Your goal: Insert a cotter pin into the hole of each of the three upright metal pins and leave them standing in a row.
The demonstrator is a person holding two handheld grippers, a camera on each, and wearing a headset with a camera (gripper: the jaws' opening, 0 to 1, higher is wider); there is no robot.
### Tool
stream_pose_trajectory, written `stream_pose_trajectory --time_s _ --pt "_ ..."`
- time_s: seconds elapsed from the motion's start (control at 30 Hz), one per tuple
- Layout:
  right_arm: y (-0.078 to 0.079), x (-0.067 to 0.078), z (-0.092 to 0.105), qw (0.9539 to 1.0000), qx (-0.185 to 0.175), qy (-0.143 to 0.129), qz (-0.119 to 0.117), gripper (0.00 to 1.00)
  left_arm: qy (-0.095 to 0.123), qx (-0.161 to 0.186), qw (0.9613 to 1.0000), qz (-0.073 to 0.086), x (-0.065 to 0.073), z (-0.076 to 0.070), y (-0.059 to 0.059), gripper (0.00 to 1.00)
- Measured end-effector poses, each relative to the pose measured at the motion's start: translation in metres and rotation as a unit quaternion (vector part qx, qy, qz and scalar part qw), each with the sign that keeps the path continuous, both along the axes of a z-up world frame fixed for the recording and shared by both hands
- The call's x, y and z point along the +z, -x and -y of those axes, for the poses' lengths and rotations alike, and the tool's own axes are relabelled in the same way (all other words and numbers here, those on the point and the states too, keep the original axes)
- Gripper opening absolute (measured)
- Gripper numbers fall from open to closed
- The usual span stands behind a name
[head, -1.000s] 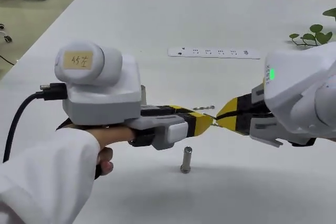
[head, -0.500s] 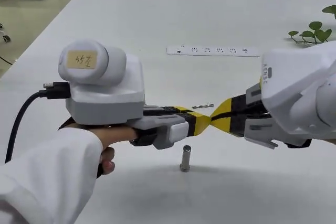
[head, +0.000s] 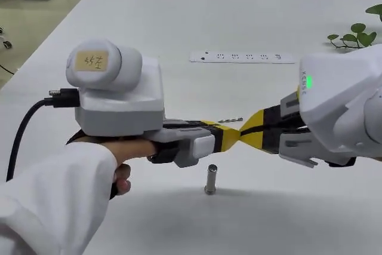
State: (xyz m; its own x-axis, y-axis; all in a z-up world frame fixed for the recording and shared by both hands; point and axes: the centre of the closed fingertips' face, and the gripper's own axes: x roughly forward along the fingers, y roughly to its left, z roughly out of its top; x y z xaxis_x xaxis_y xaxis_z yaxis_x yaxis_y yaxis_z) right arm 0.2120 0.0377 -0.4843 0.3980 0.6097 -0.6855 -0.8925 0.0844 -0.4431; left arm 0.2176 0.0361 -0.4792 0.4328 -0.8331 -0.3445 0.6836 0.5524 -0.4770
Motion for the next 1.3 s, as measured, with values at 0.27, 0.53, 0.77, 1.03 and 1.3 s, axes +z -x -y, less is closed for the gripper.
stream_pose_trajectory --time_s 0.27,0.53,0.77,1.03,1.3 --pt "0.005 -0.001 -0.003 0.9999 0.011 0.000 0.002 0.00 -0.002 -0.009 0.9999 -0.009 -0.001 -0.002 0.005 0.00" --pt "0.006 0.002 -0.006 0.9999 0.013 -0.008 0.006 0.00 0.005 -0.009 0.9999 0.001 0.003 -0.004 0.008 0.00" --pt "0.004 -0.001 -0.005 0.9996 0.014 -0.017 0.016 0.12 -0.010 -0.006 0.9999 0.004 -0.005 -0.008 0.010 0.00" --pt "0.006 -0.007 0.002 0.9985 -0.006 -0.042 -0.033 0.22 -0.011 -0.008 0.9998 0.014 -0.005 -0.011 0.014 0.00" --pt "0.014 -0.015 0.004 0.9904 -0.019 -0.073 -0.116 0.19 -0.018 -0.044 0.9951 0.087 0.008 -0.010 0.018 0.00"
